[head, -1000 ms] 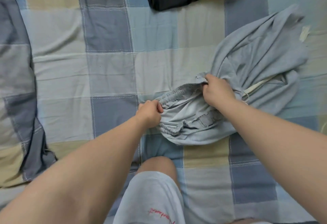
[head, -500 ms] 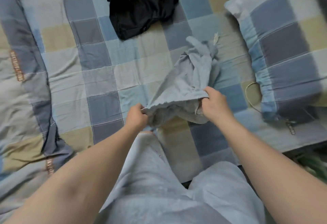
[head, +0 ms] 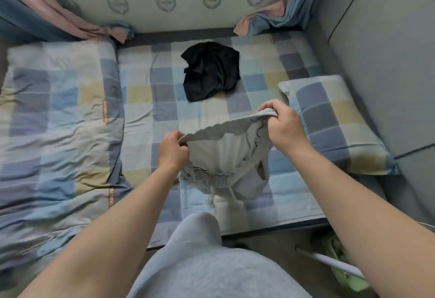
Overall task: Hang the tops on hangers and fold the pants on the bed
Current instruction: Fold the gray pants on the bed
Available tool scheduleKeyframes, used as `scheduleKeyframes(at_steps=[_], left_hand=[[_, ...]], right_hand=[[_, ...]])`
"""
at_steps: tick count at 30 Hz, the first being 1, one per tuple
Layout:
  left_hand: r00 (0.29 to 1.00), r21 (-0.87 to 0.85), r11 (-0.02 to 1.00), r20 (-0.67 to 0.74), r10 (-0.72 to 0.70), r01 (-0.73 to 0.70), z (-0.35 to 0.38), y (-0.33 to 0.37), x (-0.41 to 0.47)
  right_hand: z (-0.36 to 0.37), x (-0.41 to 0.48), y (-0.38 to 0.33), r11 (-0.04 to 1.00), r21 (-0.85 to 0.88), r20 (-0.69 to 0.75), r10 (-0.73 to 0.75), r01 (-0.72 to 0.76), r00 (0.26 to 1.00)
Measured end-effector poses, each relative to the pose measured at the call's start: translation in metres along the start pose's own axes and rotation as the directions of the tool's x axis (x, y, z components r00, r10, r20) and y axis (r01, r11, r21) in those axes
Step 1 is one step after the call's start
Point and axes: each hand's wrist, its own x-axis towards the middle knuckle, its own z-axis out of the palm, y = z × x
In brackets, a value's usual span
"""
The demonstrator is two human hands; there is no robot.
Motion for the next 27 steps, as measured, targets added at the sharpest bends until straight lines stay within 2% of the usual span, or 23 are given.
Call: scheduleKeyframes(at_steps=[5, 8, 13, 17, 20, 22, 23, 25, 27], left_hand=[[0.979, 0.132, 0.983, -0.145, 0.145, -0.127, -0.08, 0.003, 0.003], [0.966, 0.19, 0.972, -0.189, 0.174, -0.138, -0.122, -0.011, 0.008], [0.966, 0.288, 0.954, -0.212, 0.149, -0.084, -0.205, -0.048, 0.022], [0.974, 0.36, 0.933, -0.209, 0.086, -0.005, -0.268, -0.072, 0.039], [0.979, 0.371, 0.928, -0.202, 0.036, 0.042, -0.301, -0.086, 0.048], [0.977, 0.361, 0.93, -0.211, 0.012, 0.067, -0.319, -0.096, 0.052], [0.978, 0.344, 0.936, -0.211, -0.004, 0.078, -0.327, -0.101, 0.053], [0.979, 0.307, 0.946, -0.197, -0.045, 0.105, -0.339, -0.11, 0.054], [0.979, 0.255, 0.958, -0.185, -0.086, 0.132, -0.349, -0.117, 0.055]], right_hand=[[-0.006, -0.005, -0.064, 0.989, 0.014, -0.029, -0.145, 0.145, 0.989], [-0.003, -0.007, -0.092, 0.983, -0.007, -0.037, -0.184, 0.184, 0.982], [0.007, -0.002, -0.126, 0.938, -0.203, 0.003, -0.285, 0.279, 0.959], [0.027, 0.01, -0.132, 0.885, -0.408, -0.009, -0.251, 0.226, 0.968], [0.045, 0.016, -0.132, 0.862, -0.5, -0.094, -0.146, 0.08, 0.985], [0.055, 0.022, -0.133, 0.9, -0.432, -0.176, -0.021, -0.058, 0.984], [0.059, 0.024, -0.135, 0.934, -0.334, -0.21, 0.059, -0.129, 0.976], [0.068, 0.026, -0.144, 0.964, -0.033, -0.197, 0.254, -0.265, 0.947], [0.076, 0.027, -0.155, 0.898, 0.268, -0.105, 0.388, -0.35, 0.916]])
